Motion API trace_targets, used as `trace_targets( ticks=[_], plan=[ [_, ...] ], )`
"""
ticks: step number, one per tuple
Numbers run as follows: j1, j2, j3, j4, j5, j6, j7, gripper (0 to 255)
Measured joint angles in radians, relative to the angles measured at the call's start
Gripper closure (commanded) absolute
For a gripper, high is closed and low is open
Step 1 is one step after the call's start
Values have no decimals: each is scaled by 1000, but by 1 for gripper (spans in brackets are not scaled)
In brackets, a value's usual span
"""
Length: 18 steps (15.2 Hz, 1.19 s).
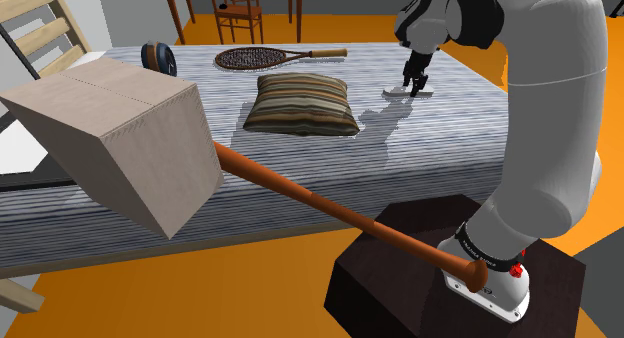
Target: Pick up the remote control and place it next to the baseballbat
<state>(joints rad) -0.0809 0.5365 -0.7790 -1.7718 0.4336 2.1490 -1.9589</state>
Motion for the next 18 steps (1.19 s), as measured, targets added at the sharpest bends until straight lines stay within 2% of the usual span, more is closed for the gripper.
trace_targets(
  ticks=[18],
  plan=[
    [34,-100,-61,101,-92,-176,56,255]
  ],
)
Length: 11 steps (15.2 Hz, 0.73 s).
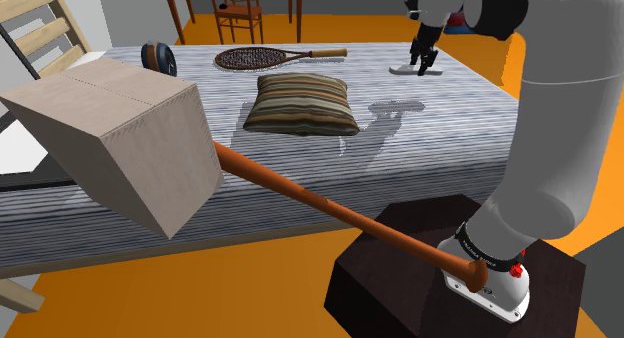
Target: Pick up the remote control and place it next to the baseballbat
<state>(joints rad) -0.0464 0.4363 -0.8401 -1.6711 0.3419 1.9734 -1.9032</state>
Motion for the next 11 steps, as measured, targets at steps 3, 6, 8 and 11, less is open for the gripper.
trace_targets(
  ticks=[3,6,8,11],
  plan=[
    [1,-11,-6,25,-11,-32,7,255],
    [4,-21,-12,56,-22,-70,17,255],
    [1,-27,-15,75,-27,-92,19,255],
    [17,-46,-22,81,-42,-112,35,255]
  ],
)
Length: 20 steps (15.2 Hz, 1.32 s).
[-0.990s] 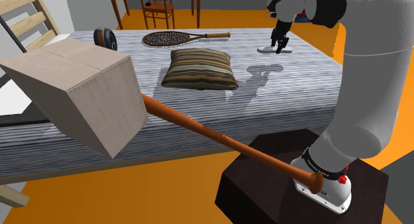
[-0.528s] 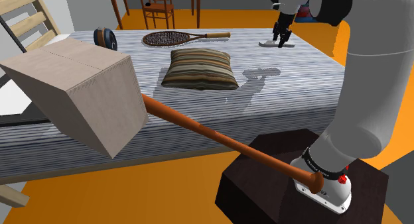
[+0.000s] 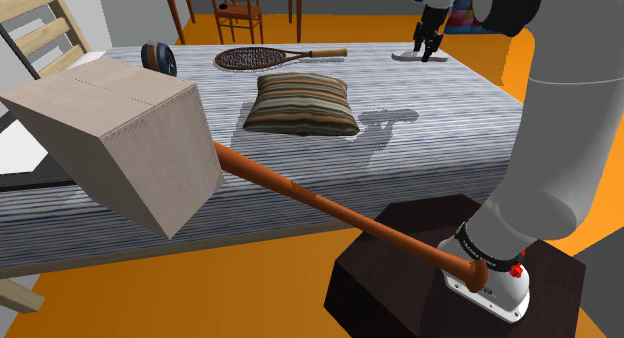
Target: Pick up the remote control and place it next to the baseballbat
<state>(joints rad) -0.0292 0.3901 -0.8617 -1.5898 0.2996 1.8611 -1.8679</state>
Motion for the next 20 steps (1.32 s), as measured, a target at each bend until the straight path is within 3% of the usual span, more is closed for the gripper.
trace_targets(
  ticks=[4,6,9,16,20],
  plan=[
    [126,-118,-20,-131,-86,50,99,255],
    [207,-215,-30,-219,-162,76,178,255],
    [284,-314,-15,-300,-247,96,291,255],
    [382,-516,87,-460,-410,111,554,255],
    [397,-548,122,-507,-433,131,620,255]
  ],
)
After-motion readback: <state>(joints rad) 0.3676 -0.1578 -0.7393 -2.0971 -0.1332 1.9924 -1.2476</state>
